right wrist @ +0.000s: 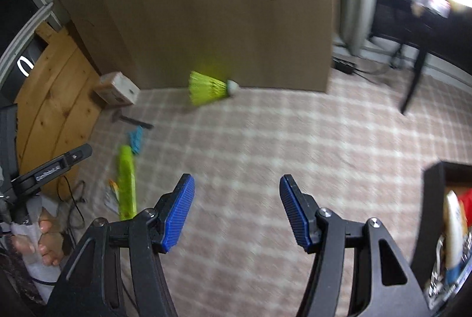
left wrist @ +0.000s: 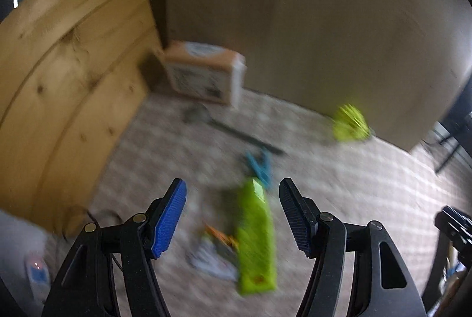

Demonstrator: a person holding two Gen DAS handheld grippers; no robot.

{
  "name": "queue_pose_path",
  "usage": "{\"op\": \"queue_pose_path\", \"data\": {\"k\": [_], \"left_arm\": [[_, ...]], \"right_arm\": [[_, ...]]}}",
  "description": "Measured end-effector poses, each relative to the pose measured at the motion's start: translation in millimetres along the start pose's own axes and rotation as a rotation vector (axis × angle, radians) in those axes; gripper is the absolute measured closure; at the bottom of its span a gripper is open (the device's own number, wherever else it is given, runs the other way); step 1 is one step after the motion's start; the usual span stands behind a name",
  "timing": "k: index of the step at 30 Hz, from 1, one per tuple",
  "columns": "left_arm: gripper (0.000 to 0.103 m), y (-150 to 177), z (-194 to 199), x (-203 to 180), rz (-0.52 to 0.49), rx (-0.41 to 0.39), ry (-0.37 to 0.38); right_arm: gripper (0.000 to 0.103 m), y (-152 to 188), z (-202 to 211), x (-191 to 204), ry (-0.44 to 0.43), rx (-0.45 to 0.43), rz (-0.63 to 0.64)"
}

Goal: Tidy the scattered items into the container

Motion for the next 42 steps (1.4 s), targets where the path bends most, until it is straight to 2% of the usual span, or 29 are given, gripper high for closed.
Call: {"op": "queue_pose_path", "data": {"k": [5,10,14,17,20,22,23,26,28,31,32,36,41,42], "left_arm": [[0.04,-53,-41,46,0.078,0.0,-0.003],[0.04,-111,-72,73,0.164,-0.014,0.009],[0.04,-146,-91,66,0.134,-0.046,-0.002],[0.04,-160,-111,51,0.062,-0.043,-0.041],[0.04,-159,-135,41,0.021,0.006,-0.058],[0.04,-146,-143,37,0.005,0.046,-0.015],[0.036,-136,-146,34,-0.01,0.07,0.005],[0.033,-109,-140,30,-0.051,0.071,0.035],[0.031,-101,-135,35,-0.038,0.066,0.049],[0.027,-101,-138,46,-0.003,0.051,0.0],[0.025,-102,-141,48,0.016,0.057,-0.001],[0.024,-105,-156,41,0.059,0.086,0.023],[0.02,-99,-169,-3,-0.073,0.098,0.017],[0.019,-94,-168,-13,-0.106,0.107,0.052]], "right_arm": [[0.044,-28,-35,25,-0.009,0.0,0.029],[0.044,-40,-77,25,-0.021,0.048,-0.018],[0.044,-45,-101,23,-0.03,0.082,-0.045],[0.044,-48,-113,24,-0.022,0.096,-0.035],[0.044,-48,-122,24,-0.03,0.109,-0.035],[0.044,-47,-124,25,-0.034,0.115,-0.033],[0.044,-47,-125,25,-0.035,0.116,-0.032],[0.044,-47,-125,24,-0.038,0.116,-0.031],[0.044,-48,-125,22,-0.047,0.117,-0.037],[0.044,-48,-125,24,-0.058,0.115,-0.036],[0.044,-48,-126,25,-0.062,0.115,-0.036],[0.044,-47,-131,30,-0.079,0.127,-0.037],[0.044,-53,-137,29,-0.074,0.124,-0.041],[0.044,-53,-137,27,-0.074,0.123,-0.045]]}}
Point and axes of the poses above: each gripper's, at about its wrist camera, not at the fingertips, and z roughly against the way its jaws point, x to its left, y to its underside, the point moved 5 cm from there along -z, roughly the way its jaws point, and after that the axes turned 5 degrees about -y, right-handed, at the moved point
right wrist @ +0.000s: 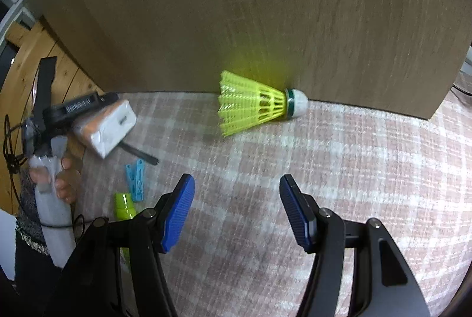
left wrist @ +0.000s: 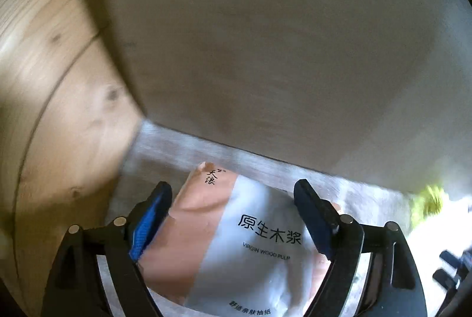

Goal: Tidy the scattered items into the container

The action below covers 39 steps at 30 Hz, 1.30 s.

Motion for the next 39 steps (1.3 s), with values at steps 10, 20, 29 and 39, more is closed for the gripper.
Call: {"op": "queue_pose_path", "data": {"k": [10,20,29,39], "left_arm": [[0.017,80,22,-55,-0.161,0.105,0.166],[0.021,197,67,-111,-0.206,0.17,0.329],[0.031,150,105,-4,-0.038,0.006,0.103],[0.036,116,41,19,0.188,0.094,0.008]], "right_arm": [[0.044,-5,5,-19,0.019,-0.002,-0.013],[0.044,-8,16,-26,0.043,-0.039,-0.011],[0.044,-2,31,-21,0.022,-0.038,0.016],[0.044,-1,13,8,0.063,-0.041,0.103]]}}
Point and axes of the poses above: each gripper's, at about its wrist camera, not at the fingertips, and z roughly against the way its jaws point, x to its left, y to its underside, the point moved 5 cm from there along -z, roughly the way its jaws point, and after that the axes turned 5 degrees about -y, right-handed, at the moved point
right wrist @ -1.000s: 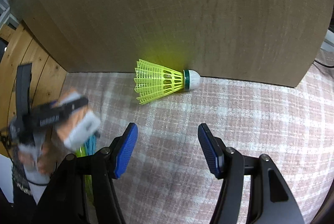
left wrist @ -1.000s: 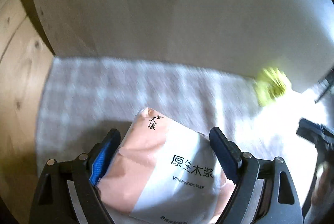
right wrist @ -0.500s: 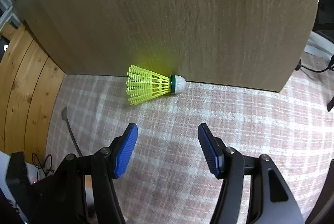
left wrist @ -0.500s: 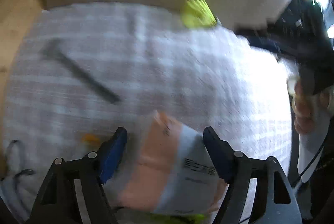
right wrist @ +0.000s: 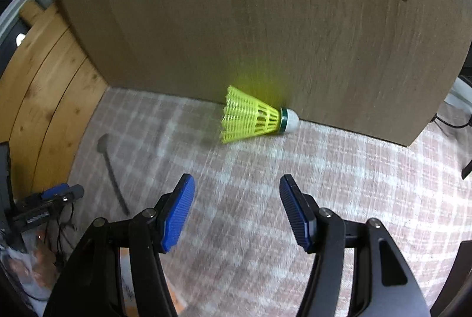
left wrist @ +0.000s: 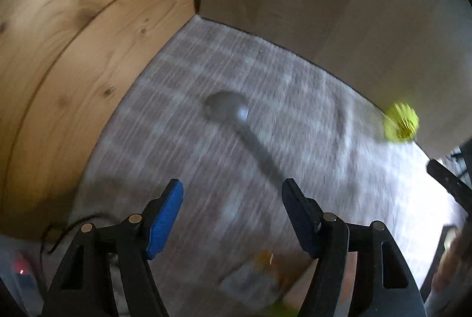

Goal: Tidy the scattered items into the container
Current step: 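Grasp the grey spoon with the left gripper while the right grasps the yellow shuttlecock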

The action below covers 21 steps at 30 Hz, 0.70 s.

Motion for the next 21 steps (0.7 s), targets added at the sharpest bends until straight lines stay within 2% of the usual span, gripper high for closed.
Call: {"op": "queue_pose_path", "data": {"k": [3,6,11,13,16,18,19,21], "left_arm": [[0.036,-11,-25,-8,0.031,0.043,0.012],[0.034,-19,-42,-16,0.039,0.06,-0.011],[0.034,-32,-49,-21,0.046,0.043,-0.032],[0.035,-36,-52,-23,0.022,0.031,-0.064],[0.045,-38,-54,-21,0.004,0.008,-0.111],[0.062,-38,-53,-16,0.015,0.001,-0.117],[0.065,-38,-53,-13,0.018,0.0,-0.115],[0.078,-38,-53,-7,0.022,0.0,-0.117]], "right_arm": [[0.044,-8,0,1,0.054,-0.021,-0.058],[0.044,-18,-10,3,0.073,-0.019,-0.087],[0.044,-32,-33,7,0.174,-0.022,-0.095],[0.044,-34,-40,8,0.205,-0.021,-0.091],[0.044,-34,-46,5,0.25,-0.029,-0.091],[0.044,-32,-48,-3,0.236,-0.026,-0.118],[0.044,-30,-47,-7,0.226,-0.025,-0.128],[0.044,-27,-44,-16,0.22,-0.029,-0.147]]}}
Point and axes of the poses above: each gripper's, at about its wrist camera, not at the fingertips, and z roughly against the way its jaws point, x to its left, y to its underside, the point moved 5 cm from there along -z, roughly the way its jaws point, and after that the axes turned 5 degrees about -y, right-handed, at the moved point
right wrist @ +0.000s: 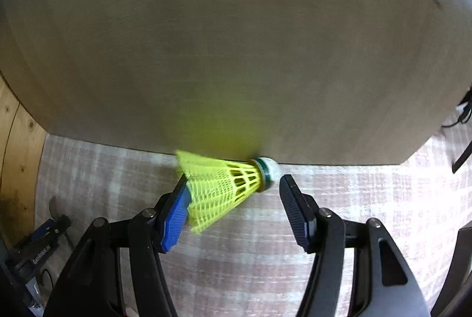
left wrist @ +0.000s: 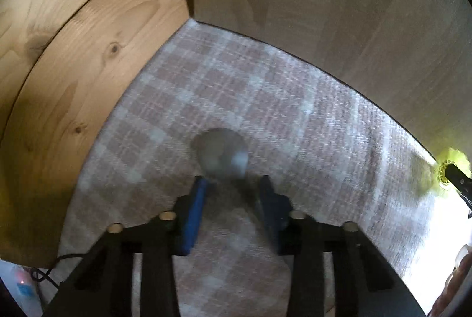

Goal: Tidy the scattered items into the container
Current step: 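Grasp the grey spoon with the left gripper while the right grasps the yellow shuttlecock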

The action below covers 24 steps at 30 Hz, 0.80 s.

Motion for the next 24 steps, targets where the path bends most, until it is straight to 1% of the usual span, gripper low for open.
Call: {"op": "queue_pose_path", "data": {"k": [2,4,6,7,8,9,10,13,14,15,16,17,18,20,24], "left_arm": [[0.083,1,-1,6,0.002,0.003,0.002],[0.088,3,-2,11,0.007,0.004,0.0],[0.09,3,-3,10,0.001,-0.002,-0.008],[0.09,3,-4,8,-0.007,-0.005,-0.012],[0.087,2,-4,6,-0.014,-0.009,-0.013],[0.079,0,-5,2,-0.023,-0.012,-0.012],[0.076,-1,-6,0,-0.034,-0.012,-0.009],[0.079,-4,-8,-7,-0.068,-0.021,-0.004],[0.082,-4,-9,-7,-0.077,-0.022,-0.001],[0.086,-4,-9,-7,-0.084,-0.023,0.009],[0.089,-4,-10,-6,-0.087,-0.023,0.013],[0.094,-4,-11,-4,-0.081,-0.02,0.02],[0.096,-5,-12,0,-0.066,-0.013,0.039],[0.096,-6,-14,10,-0.032,0.002,0.073],[0.096,-7,-16,37,0.056,0.024,0.124]], "right_arm": [[0.051,3,1,-13,0.0,0.002,-0.019],[0.051,7,0,-27,-0.02,0.018,-0.047],[0.052,12,-1,-42,-0.033,0.024,-0.081],[0.054,13,0,-50,-0.054,0.02,-0.107],[0.056,14,-1,-54,-0.063,0.021,-0.118],[0.057,14,-3,-57,-0.066,0.023,-0.126],[0.06,14,-4,-59,-0.067,0.025,-0.13],[0.064,12,-7,-56,-0.093,0.028,-0.118],[0.068,8,-9,-53,-0.099,0.026,-0.105],[0.073,8,-11,-45,-0.1,0.026,-0.083],[0.085,9,-12,-39,-0.1,0.029,-0.059],[0.09,11,-12,-35,-0.099,0.031,-0.039],[0.093,13,-12,-30,-0.095,0.026,-0.021],[0.097,16,-10,-25,-0.099,0.023,-0.007],[0.097,20,-1,-23,-0.108,-0.004,-0.015]]}}
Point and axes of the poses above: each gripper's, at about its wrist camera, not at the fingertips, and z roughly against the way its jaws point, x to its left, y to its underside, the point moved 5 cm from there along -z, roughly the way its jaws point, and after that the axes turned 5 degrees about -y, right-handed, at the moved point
